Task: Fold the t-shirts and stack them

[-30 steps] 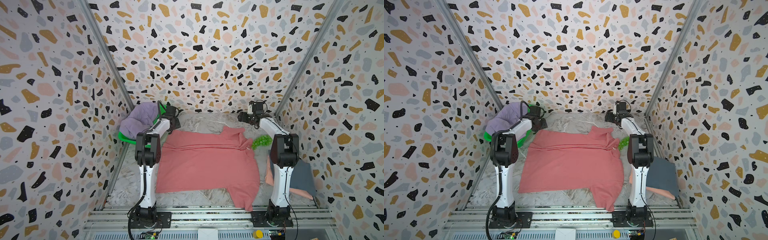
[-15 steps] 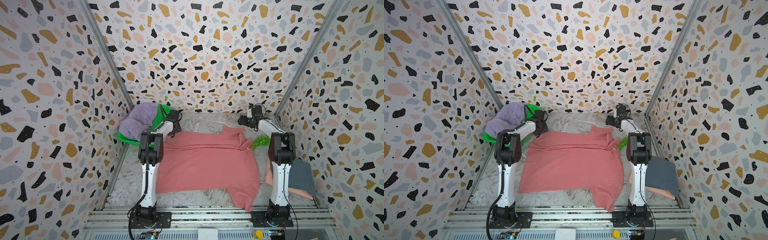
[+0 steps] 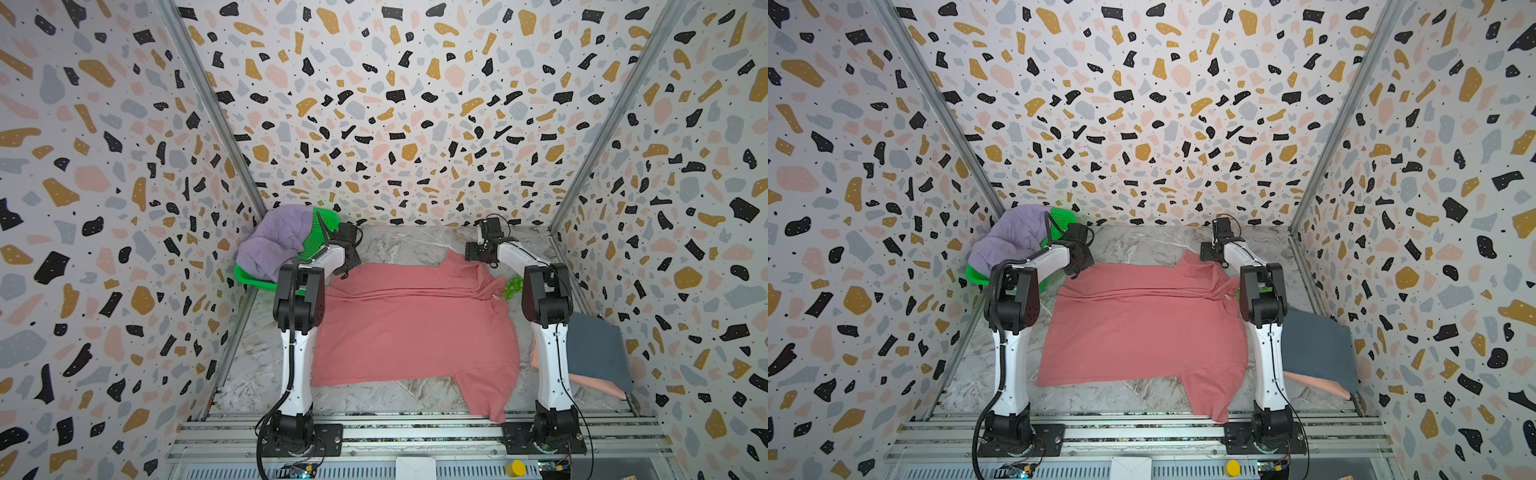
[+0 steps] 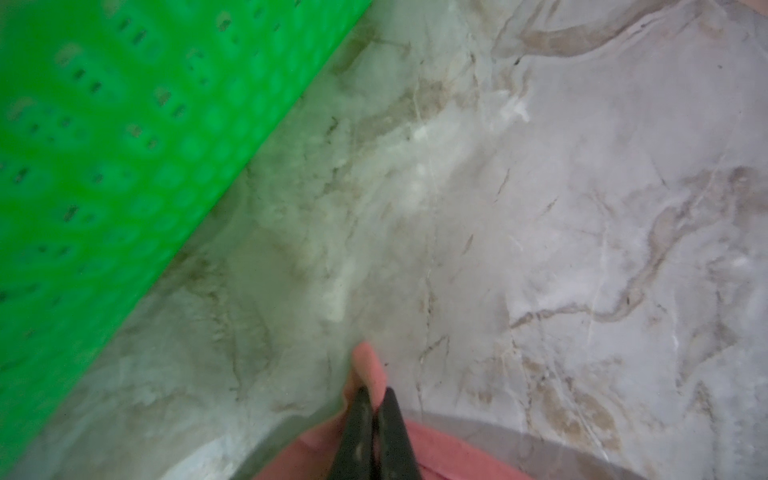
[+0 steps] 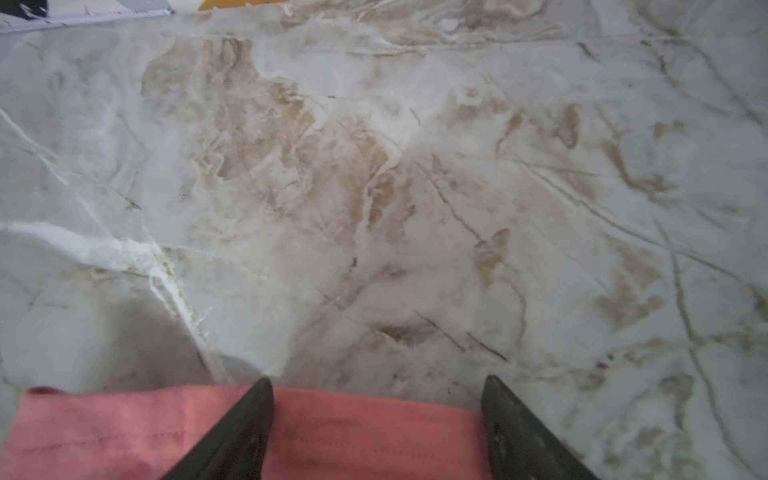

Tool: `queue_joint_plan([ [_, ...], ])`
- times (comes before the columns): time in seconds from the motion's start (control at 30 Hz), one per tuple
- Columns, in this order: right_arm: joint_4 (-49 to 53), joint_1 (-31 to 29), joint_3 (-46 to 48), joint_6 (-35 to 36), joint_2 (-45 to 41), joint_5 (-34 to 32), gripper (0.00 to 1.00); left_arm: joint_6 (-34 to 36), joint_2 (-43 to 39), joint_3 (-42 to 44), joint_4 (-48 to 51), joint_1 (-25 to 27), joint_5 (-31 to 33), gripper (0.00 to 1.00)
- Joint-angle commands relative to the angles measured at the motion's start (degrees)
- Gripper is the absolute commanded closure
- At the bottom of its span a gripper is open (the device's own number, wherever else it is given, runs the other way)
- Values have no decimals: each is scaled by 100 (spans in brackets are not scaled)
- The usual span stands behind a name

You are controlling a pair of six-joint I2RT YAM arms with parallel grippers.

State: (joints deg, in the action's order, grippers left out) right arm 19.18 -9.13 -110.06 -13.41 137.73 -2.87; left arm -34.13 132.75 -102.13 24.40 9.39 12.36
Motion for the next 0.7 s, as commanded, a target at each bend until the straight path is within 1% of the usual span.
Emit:
queue_joint_plan([
  [0.0, 313, 81, 395, -30, -506, -603, 20, -76, 23, 142, 200, -34, -191, 100],
  [0.03, 221, 129, 517, -30, -602, -489, 20, -78, 18, 156, 199, -33, -198, 100],
  [0.1, 166, 274, 642, -94, -706, 68, 21, -76, 32, 145, 197, -35, -224, 100],
  [0.2, 152, 394, 762, -154, -781, 687, 23, -76, 46, 103, 194, -33, -274, 100],
  [0.3, -130, 373, 1010, -156, -860, 1209, 23, -77, 42, 99, 144, -34, -326, 100],
  [0.37, -355, 344, 1099, -284, -831, 1517, 27, -76, 62, 90, 126, -33, -366, 100],
  [0.4, -442, 330, 1096, -343, -803, 1645, 33, -81, 58, 88, 121, -33, -383, 100],
  [0.43, -494, 308, 1099, -400, -778, 1644, 44, -77, 66, 95, 107, -33, -409, 100],
  [0.47, -557, 281, 1077, -462, -762, 1635, 59, -76, 66, 96, 92, -33, -435, 100],
  [0.5, -581, 259, 1059, -494, -747, 1657, 69, -83, 59, 92, 95, -33, -451, 100],
  [0.6, -662, 240, 990, -539, -826, 1640, 91, -65, 14, 72, 11, -34, -554, 100],
  [0.63, -850, 236, 1049, -548, -944, 1596, 97, -40, -35, 45, -49, -33, -599, 100],
  [0.67, -1144, 242, 1160, -541, -1112, 1560, 100, 2, -84, 22, -148, -33, -656, 100],
])
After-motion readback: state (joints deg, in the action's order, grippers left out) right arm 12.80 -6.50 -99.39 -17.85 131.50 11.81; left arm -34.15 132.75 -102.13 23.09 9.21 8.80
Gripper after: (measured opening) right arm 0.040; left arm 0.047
